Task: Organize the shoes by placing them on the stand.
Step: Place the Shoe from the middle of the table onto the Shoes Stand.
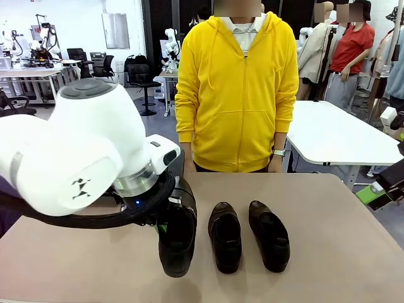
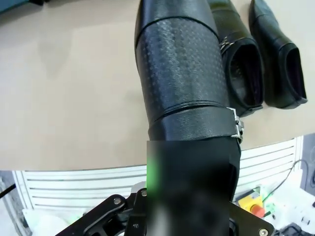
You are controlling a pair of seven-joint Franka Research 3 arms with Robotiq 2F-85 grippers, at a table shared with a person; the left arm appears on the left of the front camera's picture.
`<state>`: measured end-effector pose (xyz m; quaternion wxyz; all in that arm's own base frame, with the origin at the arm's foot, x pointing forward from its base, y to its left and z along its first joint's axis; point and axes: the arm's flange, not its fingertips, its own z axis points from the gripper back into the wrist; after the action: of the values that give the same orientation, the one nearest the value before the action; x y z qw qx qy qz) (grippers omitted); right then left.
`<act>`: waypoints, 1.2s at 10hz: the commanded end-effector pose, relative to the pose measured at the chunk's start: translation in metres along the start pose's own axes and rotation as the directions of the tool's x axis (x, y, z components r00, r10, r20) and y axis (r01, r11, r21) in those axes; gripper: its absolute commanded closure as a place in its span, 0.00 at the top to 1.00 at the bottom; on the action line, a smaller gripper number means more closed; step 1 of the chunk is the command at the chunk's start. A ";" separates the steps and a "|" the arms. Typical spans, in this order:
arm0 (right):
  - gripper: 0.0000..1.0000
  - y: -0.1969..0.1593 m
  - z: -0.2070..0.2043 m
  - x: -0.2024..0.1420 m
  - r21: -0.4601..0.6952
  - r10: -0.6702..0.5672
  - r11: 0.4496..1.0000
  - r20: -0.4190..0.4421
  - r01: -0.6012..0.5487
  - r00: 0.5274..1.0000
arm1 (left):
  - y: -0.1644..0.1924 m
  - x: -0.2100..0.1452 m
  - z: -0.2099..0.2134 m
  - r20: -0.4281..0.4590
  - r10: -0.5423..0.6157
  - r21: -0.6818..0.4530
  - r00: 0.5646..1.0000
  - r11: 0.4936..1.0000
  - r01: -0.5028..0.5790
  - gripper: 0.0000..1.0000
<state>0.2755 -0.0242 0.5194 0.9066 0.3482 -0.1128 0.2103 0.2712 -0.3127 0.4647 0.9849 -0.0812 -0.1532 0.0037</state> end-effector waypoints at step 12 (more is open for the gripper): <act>1.00 0.003 0.003 0.004 0.010 -0.006 1.000 0.004 0.006 1.000 | 0.039 0.290 -0.054 0.335 0.110 -0.057 0.936 0.994 -0.096 0.00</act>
<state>0.2756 -0.0244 0.5200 0.9065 0.3480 -0.1133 0.2104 0.5605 -0.2611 0.4908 0.9477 -0.1145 -0.2903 0.0672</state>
